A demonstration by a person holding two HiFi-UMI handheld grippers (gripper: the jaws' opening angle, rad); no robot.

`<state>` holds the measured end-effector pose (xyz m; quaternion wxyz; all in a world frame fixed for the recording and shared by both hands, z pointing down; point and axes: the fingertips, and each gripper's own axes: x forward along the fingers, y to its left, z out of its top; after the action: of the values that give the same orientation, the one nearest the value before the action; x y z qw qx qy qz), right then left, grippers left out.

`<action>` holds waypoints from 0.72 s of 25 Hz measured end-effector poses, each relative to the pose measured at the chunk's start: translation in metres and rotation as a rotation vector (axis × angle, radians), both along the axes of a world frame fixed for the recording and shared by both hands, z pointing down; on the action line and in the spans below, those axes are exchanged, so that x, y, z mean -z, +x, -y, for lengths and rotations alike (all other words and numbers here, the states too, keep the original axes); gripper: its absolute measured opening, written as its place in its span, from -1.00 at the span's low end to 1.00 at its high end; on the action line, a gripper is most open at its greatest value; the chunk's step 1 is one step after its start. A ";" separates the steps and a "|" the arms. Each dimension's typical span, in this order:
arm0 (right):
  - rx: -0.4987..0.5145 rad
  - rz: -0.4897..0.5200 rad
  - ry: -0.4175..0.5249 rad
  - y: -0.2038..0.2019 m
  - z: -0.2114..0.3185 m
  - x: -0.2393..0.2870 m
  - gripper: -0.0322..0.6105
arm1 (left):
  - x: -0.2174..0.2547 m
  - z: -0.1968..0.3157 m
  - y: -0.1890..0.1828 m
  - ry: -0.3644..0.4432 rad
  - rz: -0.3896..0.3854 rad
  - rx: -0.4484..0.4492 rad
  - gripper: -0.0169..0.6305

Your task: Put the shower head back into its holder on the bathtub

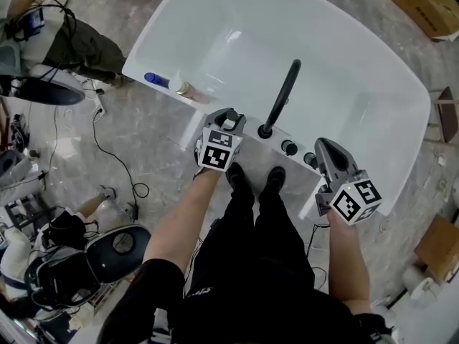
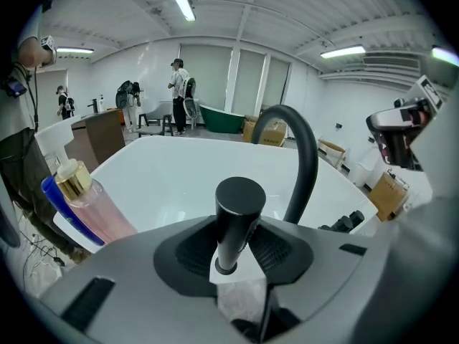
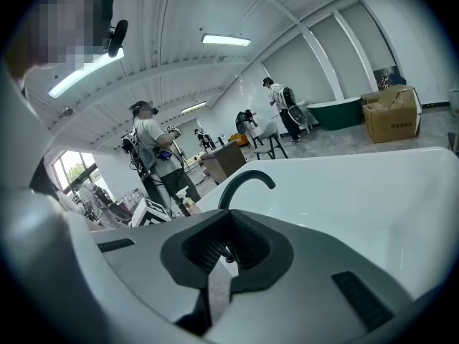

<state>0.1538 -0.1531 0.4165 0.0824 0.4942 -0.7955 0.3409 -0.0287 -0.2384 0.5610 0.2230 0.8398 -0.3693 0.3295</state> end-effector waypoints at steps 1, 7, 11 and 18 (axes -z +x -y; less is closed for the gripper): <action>0.002 0.001 0.004 0.000 -0.002 0.000 -0.86 | -0.004 -0.001 0.000 -0.004 0.004 -0.004 -0.51; -0.017 -0.006 -0.013 -0.002 -0.013 0.005 -0.86 | -0.023 -0.010 0.003 -0.021 0.038 -0.056 -0.51; -0.019 -0.001 -0.022 -0.003 -0.022 0.004 -0.86 | -0.026 -0.014 0.009 -0.007 0.051 -0.117 -0.50; -0.031 0.036 -0.019 -0.004 -0.022 0.017 -0.86 | -0.001 -0.009 0.007 0.024 0.057 -0.106 -0.25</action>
<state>0.1503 -0.1313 0.3993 0.0675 0.4995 -0.7858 0.3585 -0.0220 -0.2296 0.5621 0.1843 0.8511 -0.3346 0.3603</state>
